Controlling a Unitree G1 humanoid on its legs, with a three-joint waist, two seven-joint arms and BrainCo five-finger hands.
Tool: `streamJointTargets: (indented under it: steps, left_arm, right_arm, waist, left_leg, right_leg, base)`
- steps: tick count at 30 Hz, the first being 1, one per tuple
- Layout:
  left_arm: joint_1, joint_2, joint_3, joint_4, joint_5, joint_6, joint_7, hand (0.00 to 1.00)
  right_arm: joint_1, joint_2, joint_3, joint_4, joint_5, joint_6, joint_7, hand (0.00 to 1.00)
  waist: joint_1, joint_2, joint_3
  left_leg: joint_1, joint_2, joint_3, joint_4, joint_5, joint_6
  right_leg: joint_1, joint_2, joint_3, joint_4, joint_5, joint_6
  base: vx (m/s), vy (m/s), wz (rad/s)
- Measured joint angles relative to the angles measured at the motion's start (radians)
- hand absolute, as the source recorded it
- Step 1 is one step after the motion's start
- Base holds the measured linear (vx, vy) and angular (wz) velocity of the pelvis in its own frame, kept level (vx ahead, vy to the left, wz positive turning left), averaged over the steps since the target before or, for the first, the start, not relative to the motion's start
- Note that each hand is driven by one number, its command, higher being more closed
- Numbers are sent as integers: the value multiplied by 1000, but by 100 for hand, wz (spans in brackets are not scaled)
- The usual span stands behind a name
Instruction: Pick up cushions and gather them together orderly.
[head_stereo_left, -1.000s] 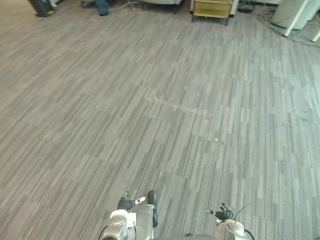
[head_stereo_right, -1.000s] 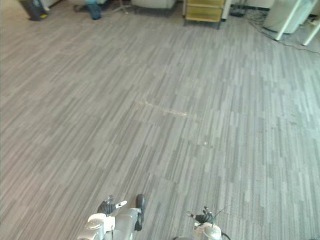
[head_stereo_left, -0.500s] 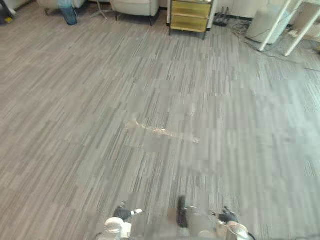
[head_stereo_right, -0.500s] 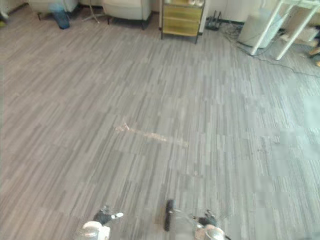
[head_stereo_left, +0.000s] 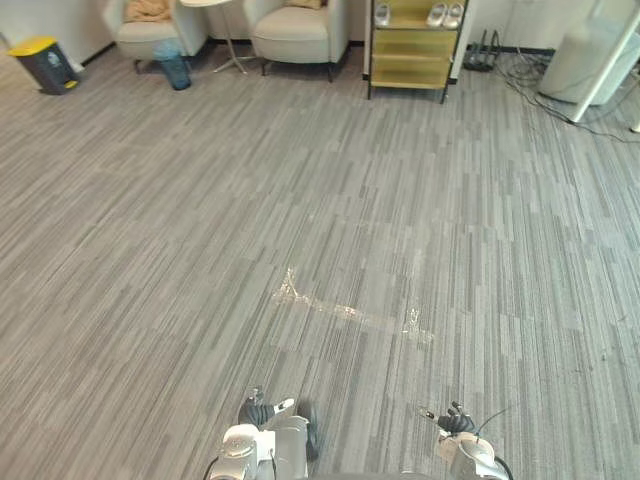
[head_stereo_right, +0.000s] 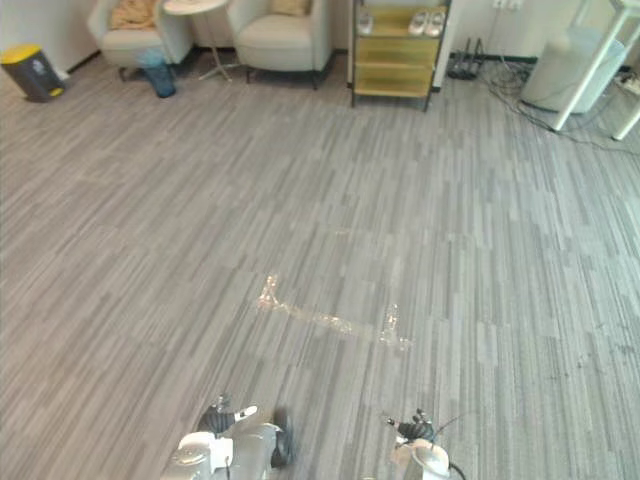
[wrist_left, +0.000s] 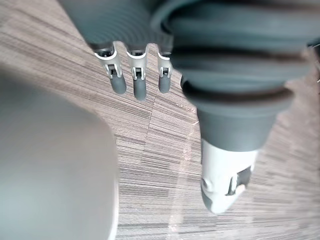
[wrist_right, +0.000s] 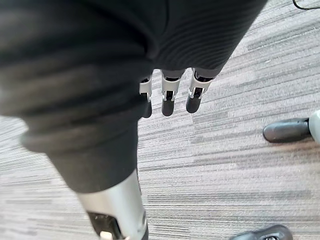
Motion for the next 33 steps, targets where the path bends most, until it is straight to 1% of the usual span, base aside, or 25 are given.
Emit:
streamJointTargets:
  steps: [2,3,4,5,6,7,9,11,12,13,14,15,17,18,19,20,22,24,25,27,28,29,31,32,33]
  left_arm:
    - [-6,-2,-1,7,-6,1,-2,0]
    - [-3,-1,-3,14,-6,1,-3,0]
    - [-5,6,-12,29,-6,4,-4,0]
    - [-4,13,-32,42,-5,6,-6,0]
    - [0,17,-46,47,-5,9,-6,0]
    - [3,19,-56,53,-5,10,-6,0]
    - [4,17,-72,66,-5,11,-6,0]
    - [-4,20,-71,67,-5,13,-5,0]
    - [-8,21,-72,67,-5,12,-5,0]
    - [-1,29,-73,66,-5,11,-5,0]
    - [1,24,-79,72,-5,10,-7,0]
    - [4,1,-80,81,-4,9,-12,0]
    - [3,-12,-56,83,0,10,-10,0]
    - [3,-18,-43,83,1,10,-9,0]
    - [5,-46,26,78,4,11,-8,0]
    - [20,-55,52,50,4,11,-10,0]
    - [36,-49,57,15,3,9,-10,0]
    - [34,-50,56,0,1,3,-10,0]
    - [31,-49,49,-7,-5,0,-10,0]
    - [21,-41,44,-8,-6,0,-10,0]
    - [21,-38,34,-8,-6,0,-9,0]
    - [26,-43,24,-3,-15,-1,-9,0]
    - [12,-17,3,3,-24,-1,-6,0]
    - [2,3,-1,5,-29,0,-10,0]
    - [2,9,-1,26,-28,1,-11,0]
  right_arm:
    - [17,-8,-2,4,-3,1,0,0]
    - [23,-8,-2,6,-11,1,1,0]
    - [26,-5,-1,7,-29,0,2,0]
    - [27,-1,-1,7,-38,1,10,0]
    - [34,-4,-1,8,-39,2,12,0]
    - [41,-7,0,8,-39,3,14,0]
    - [47,-20,-1,-4,-37,-3,18,0]
    - [40,-28,0,-17,-37,-5,20,0]
    - [40,-29,1,-32,-38,-4,19,0]
    - [53,-27,3,-38,-38,-4,19,0]
    - [73,-30,3,-30,-38,-3,19,0]
    - [70,-49,-4,-25,-39,-1,15,0]
    - [52,-55,-24,-30,-39,0,16,0]
    - [52,-54,-31,-33,-39,0,16,0]
    - [72,-44,-26,-43,-35,1,13,0]
    - [76,-30,-9,-62,-34,0,11,0]
    - [77,-13,2,-74,-32,1,10,0]
    - [56,-8,0,-71,-29,0,11,0]
    - [41,-5,0,-64,-29,0,10,0]
    - [21,2,-1,-47,-29,0,8,0]
    - [27,-2,-1,-39,-29,0,8,0]
    - [35,-20,1,-33,-29,0,6,0]
    - [27,-6,20,-20,-30,3,3,0]
    - [25,-1,20,-15,-30,3,4,0]
    - [24,-8,18,7,-39,3,11,0]
  waist:
    - [14,-3,-2]
    - [12,-4,-3]
    - [9,-11,0]
    - [-2,-20,3]
    - [-15,-19,3]
    - [-23,-16,4]
    - [-32,19,5]
    - [-42,34,10]
    - [-51,31,11]
    - [-61,18,4]
    - [-72,14,7]
    - [-61,60,-6]
    - [-67,80,4]
    - [-68,82,7]
    - [-69,87,14]
    - [-61,83,20]
    - [-37,82,23]
    - [-17,76,23]
    - [-14,74,24]
    - [-13,61,32]
    - [-13,56,32]
    - [-8,69,28]
    - [-6,28,19]
    - [-9,3,25]
    - [14,-16,7]
  left_leg:
    - [37,2,31,78,-103,17]
    - [68,-2,40,77,-131,22]
    - [131,-18,45,60,-165,30]
    - [200,-37,46,40,-190,37]
    - [254,-46,36,19,-201,45]
    - [334,-54,29,-36,-204,49]
    - [449,-26,24,-125,-203,49]
    - [505,5,5,-151,-203,49]
    - [527,19,-22,-153,-204,47]
    - [547,21,-42,-155,-210,36]
    - [573,27,-70,-152,-226,4]
    - [572,70,-90,-136,-217,-6]
    - [531,82,-130,-8,-157,-63]
    - [517,86,-136,39,-137,-69]
    - [410,102,-155,337,27,-99]
    - [320,144,-136,545,36,-115]
    - [198,202,-52,732,-37,-65]
    - [99,201,-4,668,-101,-41]
    - [51,188,7,564,-126,-41]
    - [23,128,18,293,-122,-44]
    - [36,78,-6,89,-60,-51]
    - [54,52,-50,-65,102,-69]
    - [74,3,-39,-84,80,-34]
    - [64,-11,-33,-48,33,-18]
    - [157,-20,38,-8,-68,16]
  right_leg:
    - [-66,-21,76,222,-9,15]
    - [-111,-31,98,358,6,45]
    - [-196,-51,124,588,62,129]
    - [-261,-65,129,784,54,150]
    - [-295,-71,103,868,31,117]
    - [-342,-79,59,914,-8,52]
    - [-428,-49,-59,838,-64,-33]
    - [-531,1,-117,676,-66,-41]
    - [-563,24,-124,549,-27,-39]
    - [-564,36,-119,377,72,-28]
    - [-547,42,-125,323,213,-102]
    - [-533,74,-137,332,191,-112]
    - [-492,84,-158,334,129,-119]
    - [-475,86,-166,329,117,-119]
    - [-355,93,-189,271,86,-117]
    - [-273,107,-190,217,73,-121]
    - [-158,125,-178,144,59,-121]
    - [-86,120,-158,79,60,-116]
    - [-55,112,-149,54,58,-103]
    - [2,75,-139,34,39,-66]
    - [27,53,-133,32,19,-36]
    - [45,61,-110,26,-9,-2]
    - [54,17,-74,12,-2,-2]
    - [44,0,-46,39,7,-4]
    - [-25,-48,69,303,46,36]
  base:
    - [602,219,-25]
    - [536,207,-33]
    - [554,151,-13]
    - [570,115,5]
    - [588,59,13]
    - [478,24,10]
    - [591,-12,4]
    - [701,-111,30]
    - [605,-167,69]
    - [628,-206,88]
    - [628,-185,59]
    - [735,-224,32]
    - [515,-171,13]
    - [430,-160,38]
    - [523,-156,40]
    - [599,-147,30]
    - [438,-73,-20]
    - [424,-21,-33]
    - [517,75,-31]
    - [460,139,-22]
    - [441,204,-21]
    - [442,213,-24]
    - [444,190,-8]
    - [945,340,-42]
    - [1011,329,-58]
